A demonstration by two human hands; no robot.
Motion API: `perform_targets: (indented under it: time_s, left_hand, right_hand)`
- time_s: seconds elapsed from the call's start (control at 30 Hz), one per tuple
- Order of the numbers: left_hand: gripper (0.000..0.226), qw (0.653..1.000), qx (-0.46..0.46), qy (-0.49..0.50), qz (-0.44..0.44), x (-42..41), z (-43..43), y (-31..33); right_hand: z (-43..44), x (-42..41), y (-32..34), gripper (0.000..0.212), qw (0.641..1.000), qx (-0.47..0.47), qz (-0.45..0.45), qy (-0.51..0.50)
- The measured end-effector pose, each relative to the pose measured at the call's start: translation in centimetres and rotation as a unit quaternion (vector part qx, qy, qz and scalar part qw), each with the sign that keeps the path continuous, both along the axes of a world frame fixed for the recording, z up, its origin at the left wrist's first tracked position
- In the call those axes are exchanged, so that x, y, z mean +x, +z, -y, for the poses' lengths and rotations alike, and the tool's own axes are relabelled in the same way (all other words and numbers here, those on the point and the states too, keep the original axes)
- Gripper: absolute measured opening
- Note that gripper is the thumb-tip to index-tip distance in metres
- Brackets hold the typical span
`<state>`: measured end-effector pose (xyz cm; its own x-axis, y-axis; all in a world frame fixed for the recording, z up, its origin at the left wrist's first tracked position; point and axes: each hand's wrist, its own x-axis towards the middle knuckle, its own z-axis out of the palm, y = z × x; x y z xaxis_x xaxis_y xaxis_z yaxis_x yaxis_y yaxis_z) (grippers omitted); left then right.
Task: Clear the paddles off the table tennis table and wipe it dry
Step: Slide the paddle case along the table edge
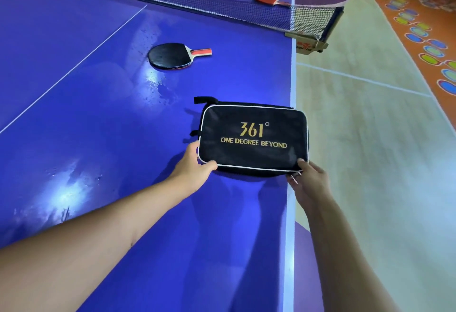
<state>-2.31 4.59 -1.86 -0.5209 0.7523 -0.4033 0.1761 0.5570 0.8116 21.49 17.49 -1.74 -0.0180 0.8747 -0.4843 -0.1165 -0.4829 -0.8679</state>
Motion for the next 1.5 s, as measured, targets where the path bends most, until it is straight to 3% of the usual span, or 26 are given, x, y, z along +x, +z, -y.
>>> perform_targets:
  time_s: [0.23,0.4,0.63,0.83,0.97,1.27,1.5]
  left_hand:
    - [0.044,0.999,0.007,0.035,-0.007,1.0,7.8,2.3]
    - [0.04,0.998,-0.042,0.023,-0.039,3.2,16.7,5.0]
    - [0.014,0.991,-0.097,-0.004,-0.093,5.9,28.7,4.9]
    - [0.027,0.99,-0.091,-0.005,-0.107,7.7,37.3,4.4]
    - [0.029,0.988,-0.117,-0.034,-0.093,9.1,41.7,3.8]
    - [0.03,0.977,-0.177,-0.073,-0.091,11.4,46.1,2.3]
    - [0.043,0.969,-0.217,-0.097,-0.069,10.5,45.0,2.5]
  right_hand:
    - [9.5,3.1,1.9,0.021,0.999,-0.009,-0.034,0.018]
    - [18.4,6.2,3.0,0.033,0.999,-0.027,0.02,0.025]
    - [32.2,9.0,3.1,0.036,0.989,-0.088,0.116,0.014]
    - [41.6,10.9,2.8,0.03,0.966,-0.075,0.245,0.044]
    - [45.7,12.6,1.7,0.023,0.93,-0.083,0.341,0.109]
    - [49.8,15.2,0.2,0.021,0.9,-0.086,0.394,0.165]
    - [50.3,15.3,1.6,0.05,0.894,-0.085,0.411,0.159]
